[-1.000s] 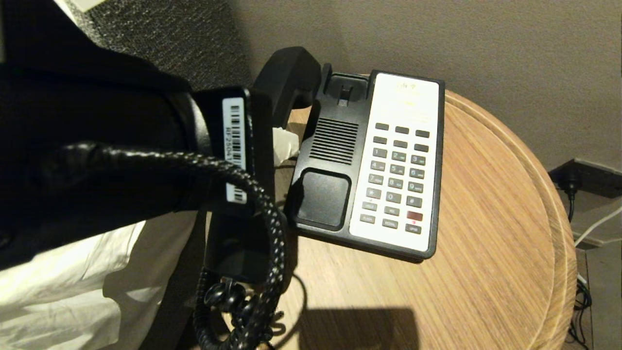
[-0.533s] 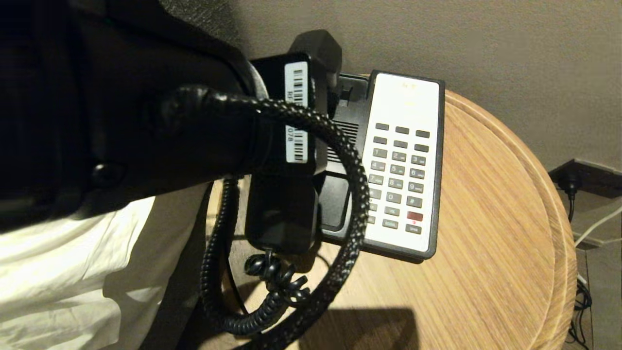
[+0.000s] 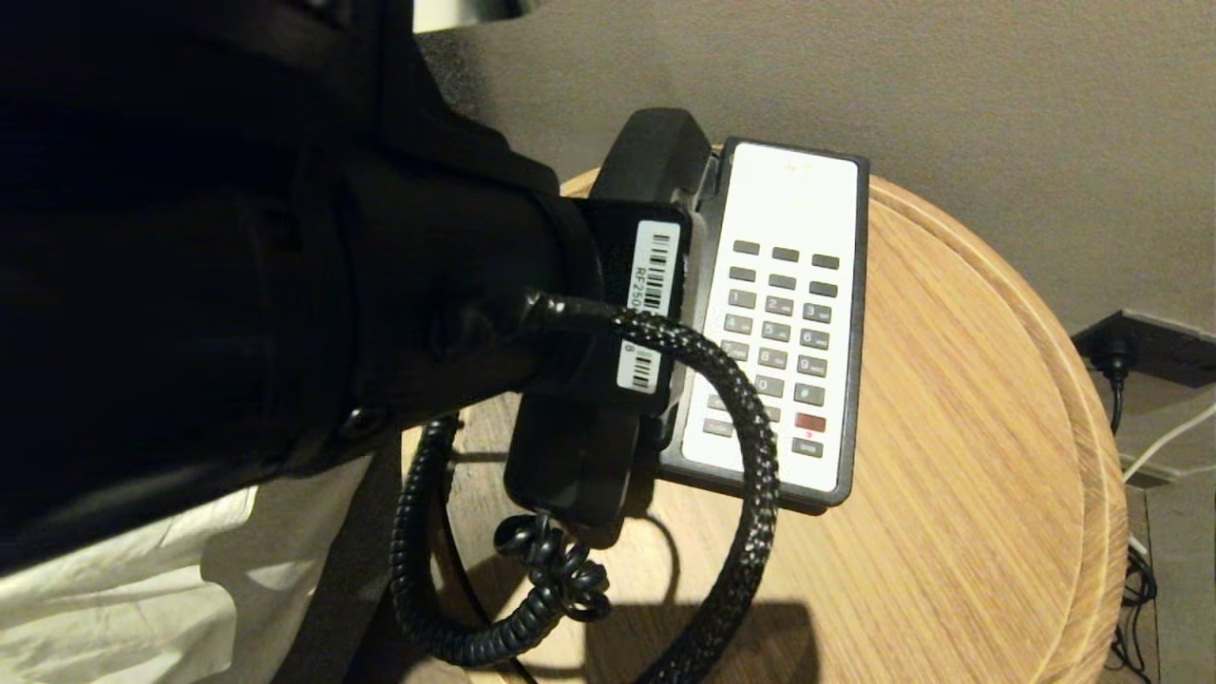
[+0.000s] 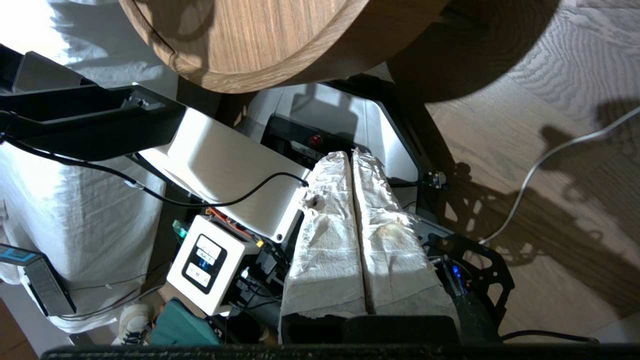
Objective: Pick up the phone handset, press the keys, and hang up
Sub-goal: Put the handset back
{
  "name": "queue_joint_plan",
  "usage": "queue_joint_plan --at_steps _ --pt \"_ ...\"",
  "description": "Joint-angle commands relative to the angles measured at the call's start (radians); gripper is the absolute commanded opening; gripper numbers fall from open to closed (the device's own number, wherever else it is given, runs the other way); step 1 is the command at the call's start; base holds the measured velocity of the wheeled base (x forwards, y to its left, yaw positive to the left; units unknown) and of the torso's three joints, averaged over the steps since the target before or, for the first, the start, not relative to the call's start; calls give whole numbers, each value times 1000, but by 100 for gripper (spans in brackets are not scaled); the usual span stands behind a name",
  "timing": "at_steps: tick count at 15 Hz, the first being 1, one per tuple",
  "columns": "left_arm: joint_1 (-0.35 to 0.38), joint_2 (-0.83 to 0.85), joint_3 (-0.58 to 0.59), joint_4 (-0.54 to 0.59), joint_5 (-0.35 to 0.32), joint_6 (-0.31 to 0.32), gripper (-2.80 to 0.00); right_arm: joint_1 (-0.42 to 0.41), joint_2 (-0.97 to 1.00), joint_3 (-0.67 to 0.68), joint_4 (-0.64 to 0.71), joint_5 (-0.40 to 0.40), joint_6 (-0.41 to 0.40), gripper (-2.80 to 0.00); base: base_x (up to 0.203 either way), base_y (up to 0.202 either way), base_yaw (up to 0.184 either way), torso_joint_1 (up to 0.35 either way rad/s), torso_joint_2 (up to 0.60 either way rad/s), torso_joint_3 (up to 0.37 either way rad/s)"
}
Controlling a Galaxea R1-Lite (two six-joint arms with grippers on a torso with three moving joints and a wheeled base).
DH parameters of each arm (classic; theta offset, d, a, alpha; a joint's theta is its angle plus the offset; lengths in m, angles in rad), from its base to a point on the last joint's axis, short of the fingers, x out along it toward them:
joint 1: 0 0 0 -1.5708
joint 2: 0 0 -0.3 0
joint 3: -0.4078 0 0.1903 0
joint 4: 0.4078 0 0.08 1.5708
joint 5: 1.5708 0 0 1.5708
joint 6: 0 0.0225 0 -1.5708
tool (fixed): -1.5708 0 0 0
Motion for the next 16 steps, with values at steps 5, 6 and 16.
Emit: queue_joint_plan --at_steps 5,6,16 --pt "14 30 -15 1 7 11 -280 -6 -7 0 10 1 3 -280 0 0 0 0 0 0" --pt "26 35 -24 2 8 12 -280 -11 -8 2 10 3 3 -280 0 0 0 0 0 0" --pt "66 72 -174 42 -10 24 -280 -16 -42 54 8 4 3 -280 0 0 0 0 0 0"
